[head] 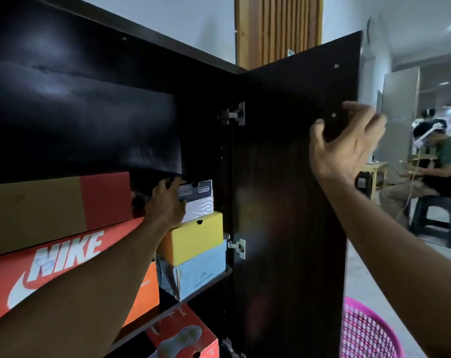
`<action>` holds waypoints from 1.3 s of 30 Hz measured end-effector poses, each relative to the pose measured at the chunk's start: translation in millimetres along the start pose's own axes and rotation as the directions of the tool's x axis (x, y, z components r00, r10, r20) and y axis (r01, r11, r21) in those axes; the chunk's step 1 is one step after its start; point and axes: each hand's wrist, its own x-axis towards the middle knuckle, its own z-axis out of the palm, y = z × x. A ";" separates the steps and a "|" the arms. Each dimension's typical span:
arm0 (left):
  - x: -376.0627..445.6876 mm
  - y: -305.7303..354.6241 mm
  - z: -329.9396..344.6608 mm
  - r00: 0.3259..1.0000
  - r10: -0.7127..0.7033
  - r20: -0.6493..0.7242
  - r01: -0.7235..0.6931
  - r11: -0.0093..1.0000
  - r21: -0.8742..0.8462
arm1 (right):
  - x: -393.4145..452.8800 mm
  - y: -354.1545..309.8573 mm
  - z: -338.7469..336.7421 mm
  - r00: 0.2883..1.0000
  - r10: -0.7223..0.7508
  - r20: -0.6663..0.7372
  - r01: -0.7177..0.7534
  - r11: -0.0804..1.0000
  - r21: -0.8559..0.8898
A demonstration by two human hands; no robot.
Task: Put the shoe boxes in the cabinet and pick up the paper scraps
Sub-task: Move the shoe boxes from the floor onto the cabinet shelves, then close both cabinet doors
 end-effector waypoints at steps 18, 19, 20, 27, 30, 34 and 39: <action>17.3 19.1 -16.0 0.983 -0.058 0.176 0.046 0.996 0.071 | 120.4 17.5 10.1 0.711 0.136 0.690 -0.540 0.734 0.412; 19.5 19.5 -19.0 0.978 -0.071 0.198 0.056 0.995 0.077 | 116.2 13.5 9.8 0.696 0.099 0.712 -0.559 0.698 0.448; 21.7 19.7 -21.6 0.974 -0.086 0.211 0.068 0.993 0.093 | 110.9 7.3 8.1 0.676 0.066 0.734 -0.580 0.661 0.476; -1.1 37.9 -40.6 0.976 -0.126 0.177 0.109 0.989 0.099 | 53.3 -68.1 37.8 0.744 0.106 0.660 -0.639 0.404 0.655; -21.1 45.5 -71.5 0.996 -0.077 -0.049 0.076 0.997 -0.028 | 27.3 -104.4 54.6 0.776 0.156 0.611 -0.602 0.474 0.643; -47.4 71.6 -134.4 0.963 -0.079 -0.259 0.064 0.996 -0.065 | 4.6 -133.9 74.7 0.747 0.108 0.655 -0.605 0.520 0.603; -90.9 110.1 -217.2 0.862 0.006 -0.508 -0.027 0.999 -0.034 | -11.7 -165.4 95.1 0.645 0.023 0.764 -0.623 0.595 0.508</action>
